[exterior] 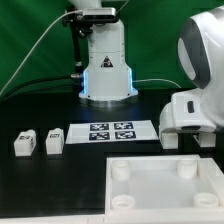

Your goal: Assemble one leg

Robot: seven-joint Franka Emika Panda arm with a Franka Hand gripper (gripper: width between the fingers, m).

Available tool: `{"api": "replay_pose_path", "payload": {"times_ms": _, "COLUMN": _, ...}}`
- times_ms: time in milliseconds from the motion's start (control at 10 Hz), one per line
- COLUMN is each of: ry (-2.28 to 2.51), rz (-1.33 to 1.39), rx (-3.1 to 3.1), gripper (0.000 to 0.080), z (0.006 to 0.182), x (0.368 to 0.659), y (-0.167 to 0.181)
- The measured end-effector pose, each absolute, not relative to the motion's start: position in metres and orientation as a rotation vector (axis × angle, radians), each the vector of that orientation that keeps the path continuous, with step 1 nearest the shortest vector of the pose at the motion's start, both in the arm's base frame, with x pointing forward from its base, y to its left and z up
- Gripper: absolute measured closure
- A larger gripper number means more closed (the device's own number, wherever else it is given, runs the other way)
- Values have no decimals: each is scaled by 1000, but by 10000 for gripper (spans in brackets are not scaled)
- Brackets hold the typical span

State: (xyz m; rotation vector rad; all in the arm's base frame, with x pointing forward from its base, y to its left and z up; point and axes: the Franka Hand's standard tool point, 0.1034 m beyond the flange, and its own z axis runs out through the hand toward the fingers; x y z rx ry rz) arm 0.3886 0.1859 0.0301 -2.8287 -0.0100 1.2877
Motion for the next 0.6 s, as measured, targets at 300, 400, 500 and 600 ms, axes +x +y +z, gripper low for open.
{"api": "replay_pose_path", "payload": {"times_ms": 300, "ry": -107, "rz": 995, "rx": -2893, "gripper": 508, "z": 81, "x": 443, "y": 159}}
{"api": "replay_pose_path", "payload": {"times_ms": 400, "ry": -111, "rz": 787, "rx": -2949, "gripper": 508, "z": 100, "x": 453, "y": 149}}
{"api": "replay_pose_path", "payload": {"times_ms": 500, "ry": -119, "rz": 671, "rx": -2971, "gripper": 508, "z": 114, "x": 458, "y": 141}}
{"api": "replay_pose_path", "payload": {"times_ms": 600, "ry": -92, "rz": 492, "rx": -3006, "gripper": 508, "z": 130, "x": 470, "y": 135}}
